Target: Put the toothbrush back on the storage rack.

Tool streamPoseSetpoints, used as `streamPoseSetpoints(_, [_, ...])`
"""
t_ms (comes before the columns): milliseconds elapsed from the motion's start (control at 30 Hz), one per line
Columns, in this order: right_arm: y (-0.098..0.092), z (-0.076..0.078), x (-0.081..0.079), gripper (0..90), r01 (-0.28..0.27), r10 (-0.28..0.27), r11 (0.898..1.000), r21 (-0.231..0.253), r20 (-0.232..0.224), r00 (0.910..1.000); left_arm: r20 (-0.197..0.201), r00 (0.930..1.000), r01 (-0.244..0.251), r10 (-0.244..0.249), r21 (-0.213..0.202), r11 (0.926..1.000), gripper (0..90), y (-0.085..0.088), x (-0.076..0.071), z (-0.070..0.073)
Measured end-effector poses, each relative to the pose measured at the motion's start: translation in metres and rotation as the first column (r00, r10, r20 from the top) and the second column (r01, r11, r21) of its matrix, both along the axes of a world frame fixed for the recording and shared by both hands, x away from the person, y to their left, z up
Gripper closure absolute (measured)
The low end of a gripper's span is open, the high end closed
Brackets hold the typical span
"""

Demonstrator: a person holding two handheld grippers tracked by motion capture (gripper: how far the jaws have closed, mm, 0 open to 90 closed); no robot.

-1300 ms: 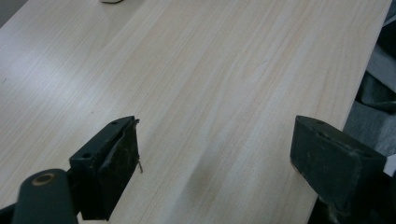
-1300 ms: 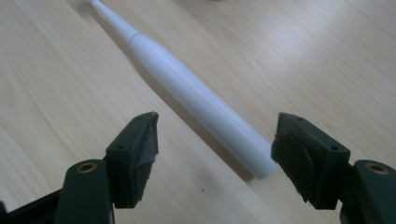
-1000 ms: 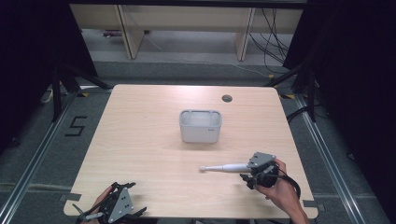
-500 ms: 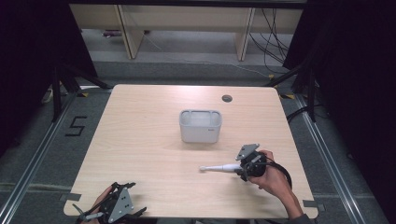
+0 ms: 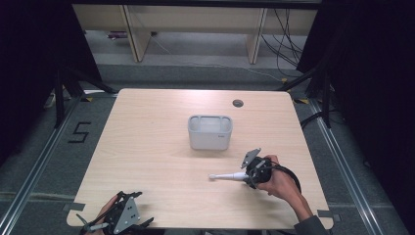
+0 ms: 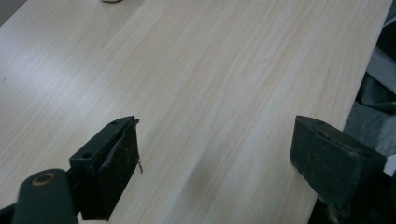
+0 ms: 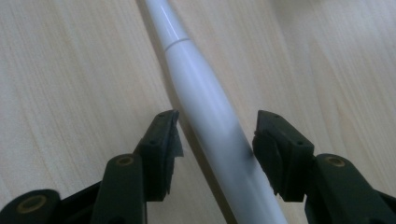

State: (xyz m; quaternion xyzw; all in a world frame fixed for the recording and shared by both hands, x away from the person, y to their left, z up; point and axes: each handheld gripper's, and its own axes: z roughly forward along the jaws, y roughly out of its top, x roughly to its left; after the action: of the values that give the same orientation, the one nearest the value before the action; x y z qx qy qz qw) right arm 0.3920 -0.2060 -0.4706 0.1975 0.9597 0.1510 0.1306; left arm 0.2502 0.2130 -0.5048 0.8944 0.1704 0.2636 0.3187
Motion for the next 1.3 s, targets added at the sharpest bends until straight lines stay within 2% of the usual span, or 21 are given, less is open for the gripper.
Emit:
streamPoseSetpoints(67, [0.002, -0.001, 0.002, 51.3, 0.002, -0.002, 1.0, -0.003, -0.009, 1.0, -0.01, 0.9999, 0.004, -0.004, 0.002, 1.0, 15.0, 0.0, 0.0, 0.0])
streamPoseSetpoints(267, [0.006, -0.005, 0.008, 53.3, -0.03, 0.029, 0.999, -0.04, -0.028, 0.9992, 0.002, 1.0, -0.003, 0.003, 0.0, 1.0, 15.0, 0.0, 0.0, 0.0])
streamPoseSetpoints(367, [0.006, -0.005, 0.009, 56.2, -0.026, 0.023, 0.998, -0.05, -0.053, 0.9983, -0.008, 1.0, 0.003, -0.003, 0.001, 1.0, 15.0, 0.0, 0.0, 0.0])
streamPoseSetpoints(400, [0.008, -0.005, 0.011, 58.1, -0.037, 0.032, 0.997, -0.065, -0.077, 0.9965, 0.001, 1.0, -0.003, 0.003, 0.0, 1.0, 15.0, 0.0, 0.0, -0.001])
streamPoseSetpoints(500, [0.009, -0.004, 0.013, 60.1, -0.048, 0.04, 0.996, -0.075, -0.095, 0.9946, 0.011, 0.9999, -0.007, 0.007, 0.004, 1.0, 15.0, -0.001, 0.0, -0.001])
streamPoseSetpoints(533, [0.009, -0.004, 0.016, 61.0, -0.074, 0.066, 0.994, -0.077, -0.096, 0.9932, 0.011, 0.9999, -0.008, 0.008, 0.003, 1.0, 15.0, -0.001, 0.0, -0.001])
streamPoseSetpoints(567, [0.01, -0.003, 0.016, 61.9, -0.051, 0.041, 0.995, -0.087, -0.117, 0.9923, 0.011, 0.9999, -0.008, 0.008, 0.003, 1.0, 15.0, -0.001, 0.0, -0.001])
streamPoseSetpoints(667, [0.013, -0.003, 0.021, 64.6, -0.074, 0.059, 0.992, -0.098, -0.149, 0.987, 0.008, 1.0, -0.005, 0.005, 0.009, 0.9999, 15.0, -0.001, 0.0, -0.001])
streamPoseSetpoints(700, [0.014, -0.003, 0.021, 65.2, -0.053, 0.034, 0.993, -0.106, -0.17, 0.9848, 0.011, 0.9999, -0.008, 0.008, 0.003, 1.0, 15.0, -0.001, 0.0, -0.002])
streamPoseSetpoints(767, [0.016, -0.004, 0.026, 65.8, -0.091, 0.067, 0.988, -0.123, -0.186, 0.9802, 0.01, 0.9999, -0.006, 0.006, 0.002, 1.0, 15.0, -0.001, 0.0, -0.002])
streamPoseSetpoints(833, [0.018, -0.004, 0.028, 66.0, -0.096, 0.068, 0.987, -0.128, -0.209, 0.9755, 0.01, 0.9999, -0.006, 0.006, 0.001, 1.0, 15.0, -0.001, 0.0, -0.001])
streamPoseSetpoints(867, [0.02, -0.003, 0.028, 66.2, -0.061, 0.024, 0.987, -0.151, -0.238, 0.9711, 0.01, 0.9999, -0.006, 0.006, 0.002, 1.0, 15.0, -0.001, 0.0, -0.001])
streamPoseSetpoints(900, [0.02, -0.003, 0.028, 66.2, -0.061, 0.024, 0.987, -0.151, -0.238, 0.9711, 0.01, 0.9999, -0.006, 0.006, 0.001, 1.0, 15.0, -0.001, 0.0, -0.001])
streamPoseSetpoints(967, [0.022, -0.004, 0.033, 66.3, -0.106, 0.068, 0.983, -0.151, -0.242, 0.968, 0.01, 0.9999, -0.007, 0.007, 0.001, 1.0, 15.0, -0.001, 0.0, -0.001])
streamPoseSetpoints(1000, [0.024, -0.003, 0.033, 66.4, -0.09, 0.045, 0.981, -0.174, -0.248, 0.9676, 0.01, 0.9999, -0.006, 0.006, 0.001, 1.0, 15.0, -0.001, 0.0, -0.001])
streamPoseSetpoints(1033, [0.024, -0.003, 0.033, 66.4, -0.09, 0.045, 0.981, -0.174, -0.248, 0.9676, 0.009, 0.9999, -0.005, 0.005, 0.002, 1.0, 15.0, -0.001, 0.0, -0.001])
streamPoseSetpoints(1067, [0.026, -0.003, 0.034, 66.5, -0.082, 0.03, 0.979, -0.185, -0.266, 0.9635, 0.006, 1.0, -0.004, 0.004, -0.001, 1.0, 15.0, -0.002, 0.0, -0.002])
streamPoseSetpoints(1167, [0.027, -0.003, 0.036, 66.6, -0.096, 0.041, 0.978, -0.186, -0.277, 0.96, 0.004, 1.0, -0.001, 0.001, -0.001, 1.0, 15.0, -0.002, 0.0, -0.001])
streamPoseSetpoints(1200, [0.028, -0.003, 0.036, 66.6, -0.088, 0.031, 0.977, -0.196, -0.278, 0.96, -0.005, 1.0, 0.008, -0.008, -0.004, 1.0, 15.0, -0.001, 0.0, -0.001])
streamPoseSetpoints(1267, [0.03, -0.003, 0.036, 66.7, -0.06, 0.001, 0.981, -0.185, -0.303, 0.9529, -0.006, 1.0, 0.007, -0.007, -0.003, 1.0, 15.0, -0.001, 0.0, 0.0])
streamPoseSetpoints(1300, [0.03, -0.003, 0.035, 66.7, -0.052, -0.007, 0.98, -0.191, -0.299, 0.9543, -0.006, 1.0, 0.007, -0.007, -0.004, 1.0, 15.0, -0.001, 0.0, -0.001])
